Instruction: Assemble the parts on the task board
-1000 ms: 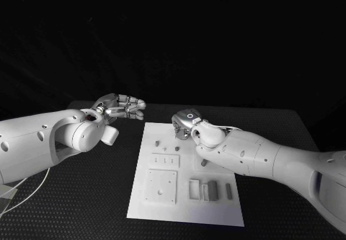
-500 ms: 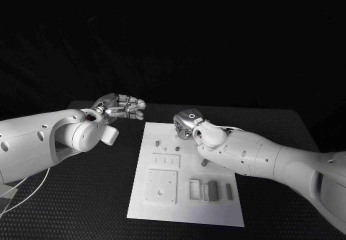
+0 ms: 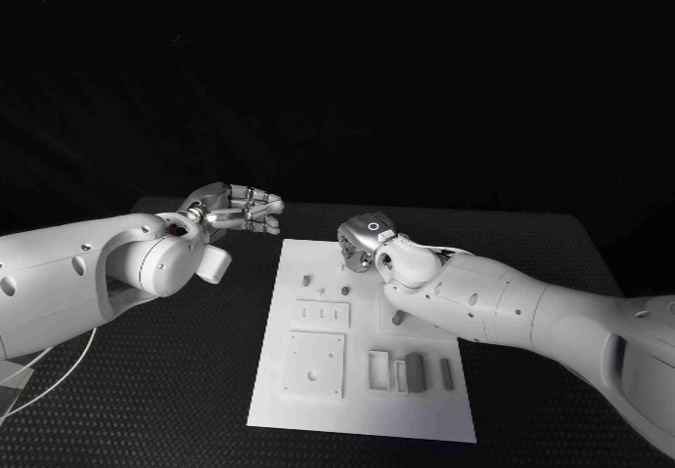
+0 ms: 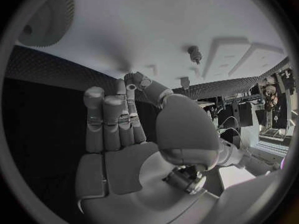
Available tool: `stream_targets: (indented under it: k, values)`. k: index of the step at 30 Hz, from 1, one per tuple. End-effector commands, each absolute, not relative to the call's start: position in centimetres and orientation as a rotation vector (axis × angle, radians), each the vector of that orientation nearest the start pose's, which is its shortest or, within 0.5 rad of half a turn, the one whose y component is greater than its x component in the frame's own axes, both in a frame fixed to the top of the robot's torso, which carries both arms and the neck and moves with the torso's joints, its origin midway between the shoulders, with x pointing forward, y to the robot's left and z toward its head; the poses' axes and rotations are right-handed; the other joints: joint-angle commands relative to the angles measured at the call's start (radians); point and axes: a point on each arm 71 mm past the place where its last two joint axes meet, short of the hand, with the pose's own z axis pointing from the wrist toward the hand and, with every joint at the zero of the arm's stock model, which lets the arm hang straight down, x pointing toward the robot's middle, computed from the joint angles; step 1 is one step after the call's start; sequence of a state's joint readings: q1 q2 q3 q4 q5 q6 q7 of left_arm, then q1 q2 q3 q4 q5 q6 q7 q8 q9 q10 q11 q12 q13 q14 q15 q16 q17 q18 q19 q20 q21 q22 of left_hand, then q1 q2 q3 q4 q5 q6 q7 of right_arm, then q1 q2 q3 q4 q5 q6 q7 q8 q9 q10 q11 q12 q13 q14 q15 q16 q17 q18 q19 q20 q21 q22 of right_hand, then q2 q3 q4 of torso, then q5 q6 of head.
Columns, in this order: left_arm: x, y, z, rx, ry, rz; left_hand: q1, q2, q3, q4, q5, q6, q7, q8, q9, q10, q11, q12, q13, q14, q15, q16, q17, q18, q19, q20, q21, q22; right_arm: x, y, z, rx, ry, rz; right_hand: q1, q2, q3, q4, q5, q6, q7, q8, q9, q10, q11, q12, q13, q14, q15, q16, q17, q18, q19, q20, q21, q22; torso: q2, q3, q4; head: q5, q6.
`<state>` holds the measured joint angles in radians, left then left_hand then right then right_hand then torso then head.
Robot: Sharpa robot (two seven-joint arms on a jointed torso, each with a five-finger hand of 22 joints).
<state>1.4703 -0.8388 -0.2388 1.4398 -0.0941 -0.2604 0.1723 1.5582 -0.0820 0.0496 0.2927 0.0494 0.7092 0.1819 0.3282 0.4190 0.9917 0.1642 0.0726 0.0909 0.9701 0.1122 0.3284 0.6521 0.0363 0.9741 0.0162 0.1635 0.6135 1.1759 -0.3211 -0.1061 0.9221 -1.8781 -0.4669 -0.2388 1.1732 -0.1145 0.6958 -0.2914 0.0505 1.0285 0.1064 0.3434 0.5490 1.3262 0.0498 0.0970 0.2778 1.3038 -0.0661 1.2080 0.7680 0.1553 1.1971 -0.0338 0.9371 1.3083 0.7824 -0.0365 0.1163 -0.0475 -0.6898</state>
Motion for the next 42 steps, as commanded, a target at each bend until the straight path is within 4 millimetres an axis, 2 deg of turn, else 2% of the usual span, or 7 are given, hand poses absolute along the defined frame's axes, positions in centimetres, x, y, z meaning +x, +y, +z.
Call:
stream_targets:
  k: [1, 7, 12, 22, 27, 37, 42]
  values:
    - [52.3, 23.2, -13.0, -0.937, 1.624, -1.316, 0.001, -0.007, -0.005, -0.002, 0.001, 0.002, 0.002, -0.005, -0.001, -0.004, -0.001, -0.004, -0.001, 0.003, 0.002, -0.003, 0.001, 0.02, 0.006, -0.002, -0.004, -0.001, 55.6, -9.7, -23.8, -0.44, 1.478, 0.277, -0.002, 0.007, 0.007, 0.002, 0.002, 0.007, 0.002, 0.002, 0.0, 0.016, -0.01, 0.0, 0.01, -0.003, -0.006, 0.005, -0.001, 0.106, -0.001, -0.005, 0.0, 0.016, 0.001, -0.0005, -0.0005, -0.002, 0.001]
    - [52.3, 23.1, -13.0, -0.936, 1.624, -1.317, 0.002, -0.007, -0.005, -0.002, 0.001, 0.002, 0.001, -0.005, -0.001, -0.004, -0.001, -0.004, -0.001, 0.003, 0.002, -0.004, 0.002, 0.02, 0.006, -0.002, -0.004, -0.001, 55.6, -9.7, -23.9, -0.443, 1.496, 0.279, -0.003, 0.004, 0.008, 0.002, 0.002, 0.005, 0.003, 0.0, 0.0, 0.013, -0.009, -0.003, 0.011, -0.004, -0.004, 0.005, -0.003, 0.106, -0.003, -0.005, -0.001, 0.016, 0.0, -0.0011, 0.0009, -0.003, 0.0]
    - [52.3, 23.2, -13.0, -0.937, 1.624, -1.311, 0.002, -0.007, -0.005, -0.002, 0.001, 0.003, 0.001, -0.005, -0.001, -0.004, -0.002, -0.004, -0.001, 0.003, 0.002, -0.004, 0.002, 0.02, 0.006, -0.002, -0.005, -0.001, 55.7, -9.6, -24.0, -0.445, 1.502, 0.289, -0.003, -0.001, 0.013, 0.001, 0.002, -0.017, 0.012, -0.016, -0.002, -0.009, 0.002, -0.018, 0.01, -0.006, 0.006, 0.003, -0.008, 0.106, -0.008, -0.005, -0.004, 0.015, 0.0, -0.0006, 0.0002, -0.003, 0.001]
    - [52.3, 23.2, -12.9, -0.937, 1.624, -1.311, 0.004, -0.008, -0.005, -0.003, 0.001, 0.003, 0.001, -0.005, -0.001, -0.004, -0.002, -0.004, -0.001, 0.003, 0.002, -0.005, 0.003, 0.02, 0.005, -0.002, -0.005, -0.001, 55.7, -9.8, -24.0, -0.424, 1.511, 0.303, 0.004, -0.024, 0.017, 0.001, 0.002, -0.101, 0.048, -0.069, -0.022, -0.094, 0.034, -0.036, -0.006, -0.012, 0.038, -0.004, -0.022, 0.106, -0.02, -0.003, -0.014, 0.014, 0.0, -0.0003, 0.0001, -0.003, 0.0]
    - [52.3, 23.3, -12.9, -0.937, 1.624, -1.311, 0.004, -0.008, -0.005, -0.003, 0.001, 0.003, 0.001, -0.005, -0.001, -0.005, -0.002, -0.004, -0.001, 0.003, 0.002, -0.005, 0.003, 0.02, 0.005, -0.002, -0.005, -0.001, 55.7, -9.8, -24.0, -0.419, 1.507, 0.306, 0.008, -0.032, 0.018, 0.001, 0.002, -0.128, 0.061, -0.085, -0.031, -0.124, 0.045, -0.034, -0.017, -0.015, 0.048, -0.005, -0.027, 0.106, -0.025, -0.003, -0.017, 0.014, 0.0, 0.0002, 0.0003, -0.003, 0.0]
    - [52.3, 23.3, -12.9, -0.937, 1.623, -1.31, 0.004, -0.009, -0.006, -0.002, 0.001, 0.002, 0.001, -0.006, -0.001, -0.005, -0.002, -0.004, -0.001, 0.003, 0.002, -0.006, 0.003, 0.02, 0.005, -0.002, -0.006, -0.001, 55.7, -10.0, -23.9, -0.41, 1.495, 0.309, 0.009, -0.037, 0.018, 0.001, 0.002, -0.137, 0.064, -0.09, -0.035, -0.136, 0.049, -0.033, -0.024, -0.019, 0.052, -0.004, -0.03, 0.106, -0.027, -0.003, -0.019, 0.014, 0.0, -0.0001, 0.0006, -0.003, 0.0]
    - [52.4, 23.6, -12.9, -0.94, 1.616, -1.304, 0.004, -0.009, -0.005, -0.002, 0.001, 0.002, 0.001, -0.006, -0.001, -0.005, -0.002, -0.004, -0.001, 0.003, 0.002, -0.006, 0.004, 0.02, 0.005, -0.002, -0.006, -0.001, 55.5, -10.8, -23.6, -0.386, 1.472, 0.314, 0.008, -0.043, 0.016, 0.001, 0.002, -0.138, 0.065, -0.091, -0.036, -0.138, 0.049, -0.032, -0.026, -0.019, 0.053, -0.004, -0.031, 0.106, -0.027, -0.003, -0.019, 0.014, -0.002, 0.0002, 0.0002, -0.003, 0.008]
